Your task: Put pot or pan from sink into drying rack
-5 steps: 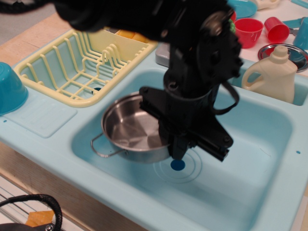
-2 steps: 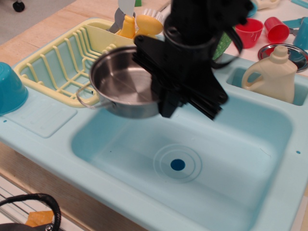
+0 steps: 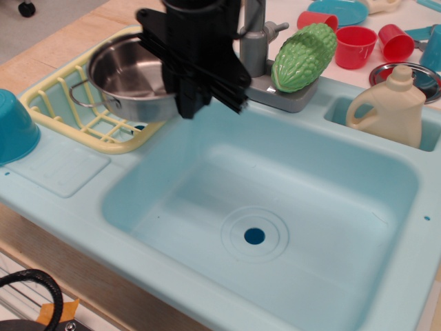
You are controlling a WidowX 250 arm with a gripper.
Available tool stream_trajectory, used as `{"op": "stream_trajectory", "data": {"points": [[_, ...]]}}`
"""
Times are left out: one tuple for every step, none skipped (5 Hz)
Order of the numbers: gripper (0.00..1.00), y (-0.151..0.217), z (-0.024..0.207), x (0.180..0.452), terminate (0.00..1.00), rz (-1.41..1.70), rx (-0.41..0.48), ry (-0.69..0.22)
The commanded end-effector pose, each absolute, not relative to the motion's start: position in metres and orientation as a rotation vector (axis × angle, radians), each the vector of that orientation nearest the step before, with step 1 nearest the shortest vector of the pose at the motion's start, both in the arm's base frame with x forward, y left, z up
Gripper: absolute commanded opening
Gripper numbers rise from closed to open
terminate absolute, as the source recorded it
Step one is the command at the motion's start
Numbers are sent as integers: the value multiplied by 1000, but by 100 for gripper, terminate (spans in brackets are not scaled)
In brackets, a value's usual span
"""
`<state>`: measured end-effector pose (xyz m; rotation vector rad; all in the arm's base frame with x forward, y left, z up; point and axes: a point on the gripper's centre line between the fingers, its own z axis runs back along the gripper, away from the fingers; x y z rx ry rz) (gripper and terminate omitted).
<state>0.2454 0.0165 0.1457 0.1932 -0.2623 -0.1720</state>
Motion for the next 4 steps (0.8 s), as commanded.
{"op": "stream_trajectory", "data": {"points": [[0, 54, 154, 262, 0, -125, 178, -305], [0, 73, 144, 262, 0, -128, 155, -339], [100, 88, 136, 268, 0, -151, 129, -348], [100, 91, 131, 279, 0, -245, 64, -344]]}}
